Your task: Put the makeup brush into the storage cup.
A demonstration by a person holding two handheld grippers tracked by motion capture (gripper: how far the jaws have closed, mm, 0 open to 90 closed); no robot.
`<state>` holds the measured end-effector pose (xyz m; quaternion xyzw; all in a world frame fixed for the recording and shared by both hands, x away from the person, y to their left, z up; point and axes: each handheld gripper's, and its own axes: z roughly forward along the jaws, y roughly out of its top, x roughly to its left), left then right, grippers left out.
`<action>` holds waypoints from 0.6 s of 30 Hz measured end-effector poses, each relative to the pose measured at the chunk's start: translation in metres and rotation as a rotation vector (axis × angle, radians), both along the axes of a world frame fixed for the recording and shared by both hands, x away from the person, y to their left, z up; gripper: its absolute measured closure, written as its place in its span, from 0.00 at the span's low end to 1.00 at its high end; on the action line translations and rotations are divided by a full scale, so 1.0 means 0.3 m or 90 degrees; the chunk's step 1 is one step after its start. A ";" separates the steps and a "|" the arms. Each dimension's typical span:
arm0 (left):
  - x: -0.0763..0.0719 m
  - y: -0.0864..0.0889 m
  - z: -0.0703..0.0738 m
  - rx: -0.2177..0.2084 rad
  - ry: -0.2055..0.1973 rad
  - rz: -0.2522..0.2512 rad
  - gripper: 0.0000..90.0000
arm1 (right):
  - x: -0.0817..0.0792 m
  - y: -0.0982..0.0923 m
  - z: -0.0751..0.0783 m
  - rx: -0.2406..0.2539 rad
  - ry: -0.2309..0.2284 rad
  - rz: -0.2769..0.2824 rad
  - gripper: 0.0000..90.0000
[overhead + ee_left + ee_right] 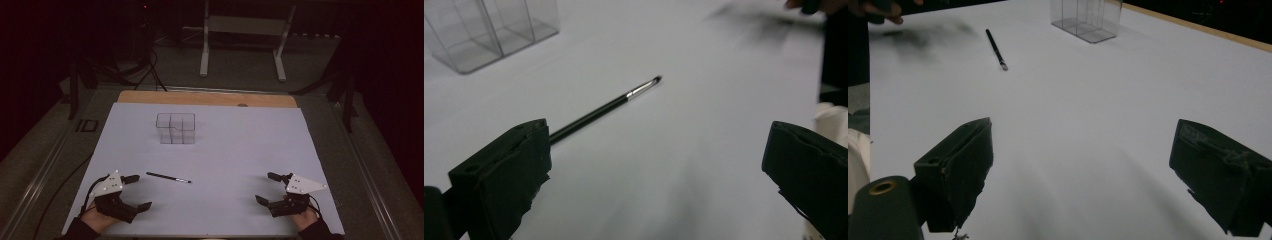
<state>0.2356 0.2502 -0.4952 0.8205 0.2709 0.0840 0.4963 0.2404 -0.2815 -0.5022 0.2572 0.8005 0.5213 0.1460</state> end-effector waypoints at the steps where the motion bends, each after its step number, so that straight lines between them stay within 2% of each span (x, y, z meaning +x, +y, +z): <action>1: 0.000 0.000 0.000 0.000 0.000 0.000 0.01 | 0.000 0.000 0.000 0.000 0.000 0.000 0.12; 2: 0.011 0.002 0.013 0.033 -0.003 -0.013 0.01 | 0.000 0.004 0.001 -0.001 0.000 0.002 0.12; 3: 0.015 0.000 0.019 0.045 -0.004 -0.018 0.01 | 0.000 0.004 0.001 -0.001 -0.001 0.001 0.12; 4: 0.015 0.000 0.019 0.045 -0.004 -0.018 0.01 | 0.001 0.004 0.002 0.002 -0.001 0.001 0.12; 5: 0.023 -0.004 0.028 0.062 0.000 -0.029 0.01 | 0.001 0.003 0.003 0.003 -0.001 -0.001 0.12; 6: 0.023 -0.004 0.028 0.062 0.000 -0.029 0.01 | 0.001 0.002 0.003 0.003 -0.002 -0.001 0.12; 8: 0.035 -0.010 0.040 0.080 0.006 -0.045 0.01 | 0.001 0.001 0.004 0.005 -0.004 -0.002 0.12; 9: 0.035 -0.010 0.040 0.080 0.006 -0.045 0.01 | 0.000 0.001 0.005 0.005 -0.004 -0.002 0.12; 10: 0.043 -0.014 0.049 0.095 0.005 -0.057 0.01 | 0.000 0.000 0.005 0.005 -0.005 -0.002 0.12; 11: 0.043 -0.014 0.049 0.095 0.005 -0.057 0.01 | 0.000 0.000 0.005 0.006 -0.005 -0.002 0.12; 12: 0.051 -0.016 0.055 0.112 0.004 -0.062 0.01 | 0.000 0.000 0.005 0.006 -0.005 -0.002 0.12; 16: 0.062 -0.019 0.065 0.129 0.000 -0.072 0.01 | 0.000 -0.001 0.006 0.008 -0.005 0.000 0.12; 18: 0.074 -0.023 0.076 0.148 0.001 -0.084 0.01 | 0.000 -0.001 0.007 0.009 -0.005 0.001 0.12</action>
